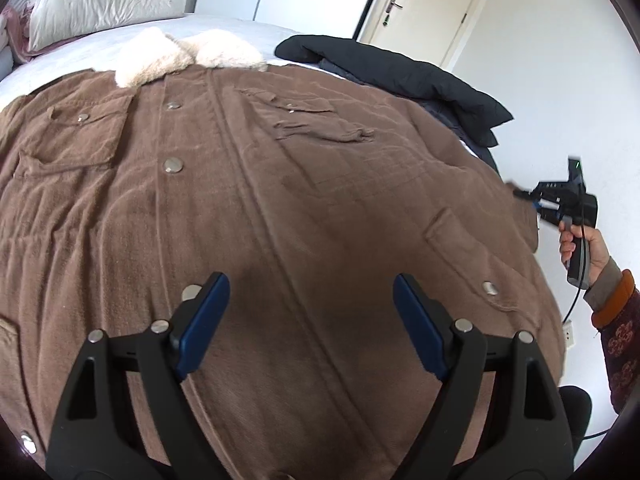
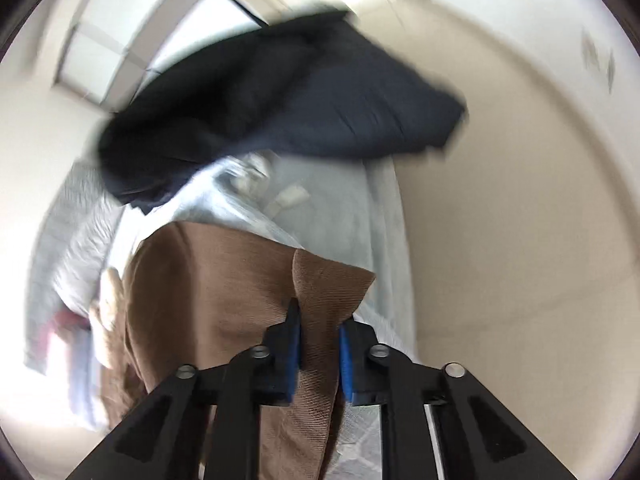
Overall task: Fold large clothes
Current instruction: 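Grasp the other sleeve cuff with the right gripper and lift it, then fold the held sleeve across the coat front with the right gripper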
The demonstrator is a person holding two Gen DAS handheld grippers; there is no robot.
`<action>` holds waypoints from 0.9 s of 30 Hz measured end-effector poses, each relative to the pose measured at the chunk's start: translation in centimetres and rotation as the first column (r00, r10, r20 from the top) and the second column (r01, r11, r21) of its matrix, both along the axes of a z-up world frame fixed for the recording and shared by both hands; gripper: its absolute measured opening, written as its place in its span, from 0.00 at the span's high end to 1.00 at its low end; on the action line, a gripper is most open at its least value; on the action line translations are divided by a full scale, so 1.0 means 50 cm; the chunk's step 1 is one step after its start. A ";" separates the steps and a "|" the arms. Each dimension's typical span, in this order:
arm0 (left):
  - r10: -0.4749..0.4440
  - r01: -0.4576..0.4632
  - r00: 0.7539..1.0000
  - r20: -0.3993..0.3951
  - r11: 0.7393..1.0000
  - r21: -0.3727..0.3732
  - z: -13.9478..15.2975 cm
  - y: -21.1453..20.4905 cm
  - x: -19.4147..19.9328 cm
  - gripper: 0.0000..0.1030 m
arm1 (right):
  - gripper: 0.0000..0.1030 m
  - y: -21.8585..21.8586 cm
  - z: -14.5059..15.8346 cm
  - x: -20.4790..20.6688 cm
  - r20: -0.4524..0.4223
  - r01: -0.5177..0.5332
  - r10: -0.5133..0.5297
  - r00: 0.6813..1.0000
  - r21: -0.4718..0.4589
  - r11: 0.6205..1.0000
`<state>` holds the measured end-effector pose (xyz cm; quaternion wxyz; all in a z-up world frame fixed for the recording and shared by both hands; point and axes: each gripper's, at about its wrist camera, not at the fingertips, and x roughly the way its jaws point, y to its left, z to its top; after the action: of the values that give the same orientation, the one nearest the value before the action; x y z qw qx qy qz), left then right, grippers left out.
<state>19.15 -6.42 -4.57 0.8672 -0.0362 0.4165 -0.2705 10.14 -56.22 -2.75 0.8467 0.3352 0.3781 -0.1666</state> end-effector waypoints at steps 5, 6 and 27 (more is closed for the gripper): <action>-0.049 0.048 0.999 0.021 0.998 0.048 0.067 -0.045 0.013 0.18 | 0.91 0.087 0.190 -0.002 0.052 -0.064 0.093 0.994 -0.413 0.908; -0.052 0.051 0.998 0.021 0.998 0.040 0.079 -0.053 0.025 0.18 | 0.91 0.104 0.226 0.002 0.064 -0.070 0.113 0.992 -0.469 0.880; -0.098 0.097 0.995 -0.004 0.989 -0.113 -0.048 -0.470 0.325 0.22 | 0.92 0.072 0.457 0.330 -0.033 -0.085 0.112 0.993 -0.861 0.501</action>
<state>35.42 -29.95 -6.99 0.8475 -0.0658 0.4061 -0.3355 26.65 -52.60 20.09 0.9145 -0.1489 0.2522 -0.2792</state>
